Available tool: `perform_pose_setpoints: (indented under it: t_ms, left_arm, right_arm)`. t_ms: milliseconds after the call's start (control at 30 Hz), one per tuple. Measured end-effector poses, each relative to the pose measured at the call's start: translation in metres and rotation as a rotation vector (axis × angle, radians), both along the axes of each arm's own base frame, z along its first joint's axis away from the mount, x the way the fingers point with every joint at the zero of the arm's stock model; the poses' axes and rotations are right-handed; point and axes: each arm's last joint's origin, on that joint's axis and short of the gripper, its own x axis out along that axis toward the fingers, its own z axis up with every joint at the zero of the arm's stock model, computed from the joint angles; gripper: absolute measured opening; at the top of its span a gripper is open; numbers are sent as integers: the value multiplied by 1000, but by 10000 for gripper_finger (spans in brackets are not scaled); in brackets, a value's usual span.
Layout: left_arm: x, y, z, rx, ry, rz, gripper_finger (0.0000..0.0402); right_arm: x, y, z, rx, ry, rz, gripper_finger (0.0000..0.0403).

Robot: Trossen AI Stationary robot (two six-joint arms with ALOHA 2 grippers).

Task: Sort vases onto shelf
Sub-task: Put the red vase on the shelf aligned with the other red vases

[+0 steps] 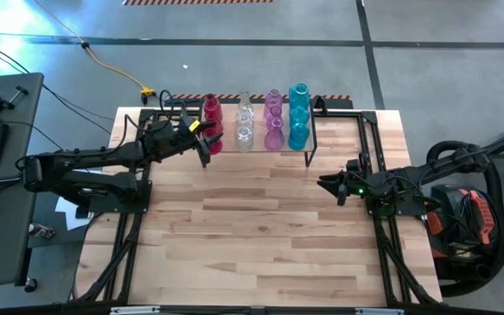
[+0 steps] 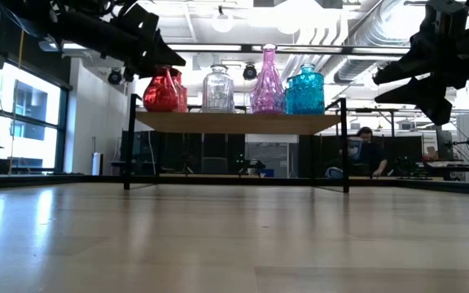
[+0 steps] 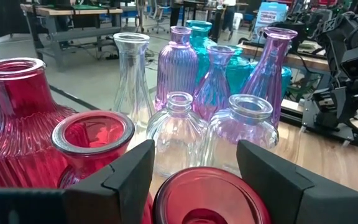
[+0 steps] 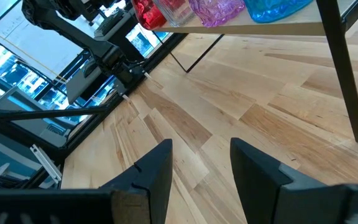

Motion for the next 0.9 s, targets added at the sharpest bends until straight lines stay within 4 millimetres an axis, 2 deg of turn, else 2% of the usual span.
perform_pose_setpoints:
  t_ms: [467, 667, 900]
  left_arm:
    - [0, 0, 4, 38, -25, -7, 221]
    - [-1, -1, 12, 123, -56, -33, 221]
    - [-10, -7, 25, 163, -121, -79, 221]
  right_arm:
    - [0, 0, 0, 0, 0, 0, 142]
    - [0, 0, 0, 0, 0, 0, 142]
    - [0, 0, 0, 0, 0, 0, 142]
